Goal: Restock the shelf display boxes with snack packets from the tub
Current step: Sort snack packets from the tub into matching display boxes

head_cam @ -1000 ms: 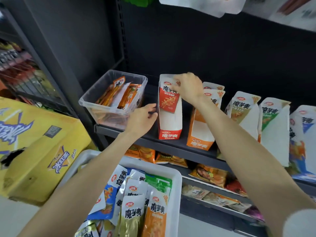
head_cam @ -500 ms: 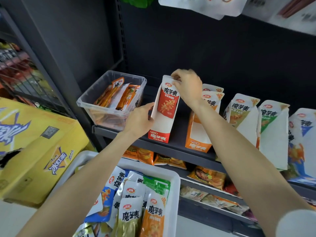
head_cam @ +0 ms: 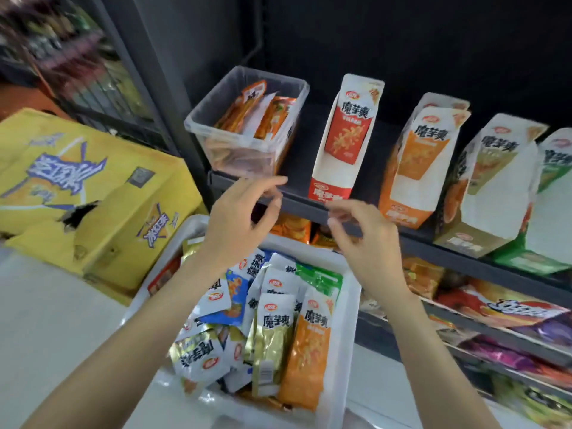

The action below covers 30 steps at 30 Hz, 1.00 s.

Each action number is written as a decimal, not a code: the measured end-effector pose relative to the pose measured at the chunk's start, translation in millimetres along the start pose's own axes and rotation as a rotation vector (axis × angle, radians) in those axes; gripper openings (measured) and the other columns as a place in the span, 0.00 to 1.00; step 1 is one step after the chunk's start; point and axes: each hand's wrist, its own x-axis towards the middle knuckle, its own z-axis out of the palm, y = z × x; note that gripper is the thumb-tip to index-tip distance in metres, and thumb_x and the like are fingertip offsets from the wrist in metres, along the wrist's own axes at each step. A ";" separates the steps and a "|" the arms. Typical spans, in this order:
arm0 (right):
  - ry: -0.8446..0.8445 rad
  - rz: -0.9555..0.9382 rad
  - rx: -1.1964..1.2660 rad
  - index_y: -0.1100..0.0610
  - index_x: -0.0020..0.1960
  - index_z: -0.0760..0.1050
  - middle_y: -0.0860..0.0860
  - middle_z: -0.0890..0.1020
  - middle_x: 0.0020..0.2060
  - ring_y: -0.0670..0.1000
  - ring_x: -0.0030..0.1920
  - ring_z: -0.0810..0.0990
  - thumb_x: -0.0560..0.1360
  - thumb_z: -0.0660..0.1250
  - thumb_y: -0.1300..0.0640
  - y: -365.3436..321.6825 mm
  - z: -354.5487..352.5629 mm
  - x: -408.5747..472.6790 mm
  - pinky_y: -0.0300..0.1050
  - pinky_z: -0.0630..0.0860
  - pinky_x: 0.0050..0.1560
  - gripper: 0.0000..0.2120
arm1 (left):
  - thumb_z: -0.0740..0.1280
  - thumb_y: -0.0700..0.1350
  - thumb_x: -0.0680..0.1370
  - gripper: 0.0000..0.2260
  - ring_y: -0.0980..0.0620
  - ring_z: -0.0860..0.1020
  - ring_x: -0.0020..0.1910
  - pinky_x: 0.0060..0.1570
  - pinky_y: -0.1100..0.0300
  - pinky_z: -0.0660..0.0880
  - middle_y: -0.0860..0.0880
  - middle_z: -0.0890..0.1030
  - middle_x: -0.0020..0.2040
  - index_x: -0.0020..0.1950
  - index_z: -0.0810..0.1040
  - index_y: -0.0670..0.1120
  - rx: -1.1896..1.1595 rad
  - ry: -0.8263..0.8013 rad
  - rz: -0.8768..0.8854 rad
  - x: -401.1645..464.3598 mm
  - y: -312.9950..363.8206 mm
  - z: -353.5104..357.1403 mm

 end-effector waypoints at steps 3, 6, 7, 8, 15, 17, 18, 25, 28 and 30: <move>-0.304 0.051 -0.153 0.52 0.56 0.78 0.47 0.81 0.52 0.51 0.55 0.77 0.74 0.69 0.58 -0.4 35.0 -39.8 0.52 0.74 0.56 0.11 | 0.62 0.50 0.76 0.14 0.54 0.76 0.47 0.47 0.60 0.72 0.55 0.81 0.45 0.59 0.78 0.47 0.024 -0.225 -0.021 -50.8 -27.4 -6.9; -0.682 0.173 -0.282 0.47 0.69 0.68 0.47 0.72 0.65 0.51 0.66 0.67 0.75 0.68 0.49 -1.3 60.5 -64.9 0.46 0.64 0.65 0.23 | 0.59 0.60 0.74 0.20 0.51 0.77 0.45 0.41 0.54 0.75 0.54 0.81 0.44 0.56 0.79 0.50 0.077 -0.481 -0.039 -88.1 -47.6 0.5; -0.766 0.193 -0.297 0.46 0.71 0.64 0.47 0.70 0.65 0.51 0.66 0.65 0.74 0.68 0.47 -0.9 68.1 -71.6 0.45 0.63 0.64 0.27 | 0.59 0.62 0.73 0.21 0.51 0.77 0.44 0.39 0.55 0.74 0.55 0.80 0.43 0.56 0.79 0.50 0.084 -0.530 -0.026 -95.9 -49.6 4.0; -0.817 0.199 -0.315 0.45 0.72 0.63 0.48 0.69 0.64 0.52 0.65 0.64 0.73 0.69 0.45 -0.6 75.3 -77.2 0.45 0.63 0.63 0.30 | 0.59 0.65 0.73 0.22 0.52 0.77 0.43 0.39 0.57 0.73 0.56 0.79 0.42 0.56 0.78 0.51 0.091 -0.569 -0.016 -101.0 -47.3 6.6; -0.309 0.182 -0.121 0.56 0.44 0.75 0.40 0.71 0.36 0.42 0.39 0.72 0.74 0.71 0.56 -7.8 70.1 -74.4 0.33 0.65 0.38 0.05 | 0.66 0.65 0.69 0.29 0.60 0.76 0.51 0.50 0.65 0.73 0.61 0.75 0.54 0.66 0.70 0.55 -0.292 -0.749 -0.343 -102.1 -23.6 8.6; -0.120 0.222 -0.034 0.57 0.42 0.77 0.40 0.74 0.33 0.47 0.32 0.72 0.72 0.72 0.57 -17.6 53.2 -66.8 0.34 0.66 0.34 0.05 | 0.71 0.57 0.71 0.25 0.63 0.75 0.51 0.48 0.71 0.70 0.65 0.72 0.52 0.65 0.69 0.55 -0.395 -0.733 -0.377 -97.4 -19.0 4.5; -0.042 0.244 0.003 0.57 0.42 0.78 0.41 0.77 0.34 0.48 0.32 0.73 0.72 0.73 0.58 -23.1 45.5 -63.3 0.35 0.69 0.34 0.04 | 0.73 0.51 0.72 0.22 0.61 0.75 0.51 0.47 0.72 0.68 0.64 0.73 0.51 0.64 0.71 0.53 -0.382 -0.677 -0.343 -96.0 -15.8 3.2; 0.149 0.882 0.584 0.54 0.58 0.75 0.48 0.84 0.49 0.45 0.44 0.84 0.77 0.61 0.42 -45.5 21.0 -60.2 0.35 0.78 0.39 0.17 | 0.71 0.33 0.73 0.12 0.51 0.76 0.44 0.39 0.64 0.73 0.50 0.82 0.45 0.52 0.85 0.47 0.009 0.096 0.250 -83.5 -14.5 10.0; 0.038 0.903 0.528 0.53 0.65 0.72 0.48 0.81 0.55 0.48 0.53 0.82 0.69 0.72 0.45 -39.8 22.0 -66.9 0.46 0.80 0.52 0.27 | 0.69 0.34 0.76 0.11 0.48 0.76 0.46 0.41 0.57 0.76 0.48 0.83 0.46 0.54 0.84 0.46 0.003 0.117 0.359 -78.3 -13.0 10.2; -0.022 0.903 0.628 0.57 0.64 0.74 0.51 0.83 0.52 0.49 0.50 0.83 0.71 0.72 0.51 -38.6 18.9 -68.4 0.47 0.81 0.50 0.23 | 0.67 0.35 0.76 0.11 0.48 0.75 0.48 0.44 0.55 0.76 0.47 0.82 0.47 0.55 0.83 0.46 -0.007 0.079 0.414 -77.9 -10.3 11.3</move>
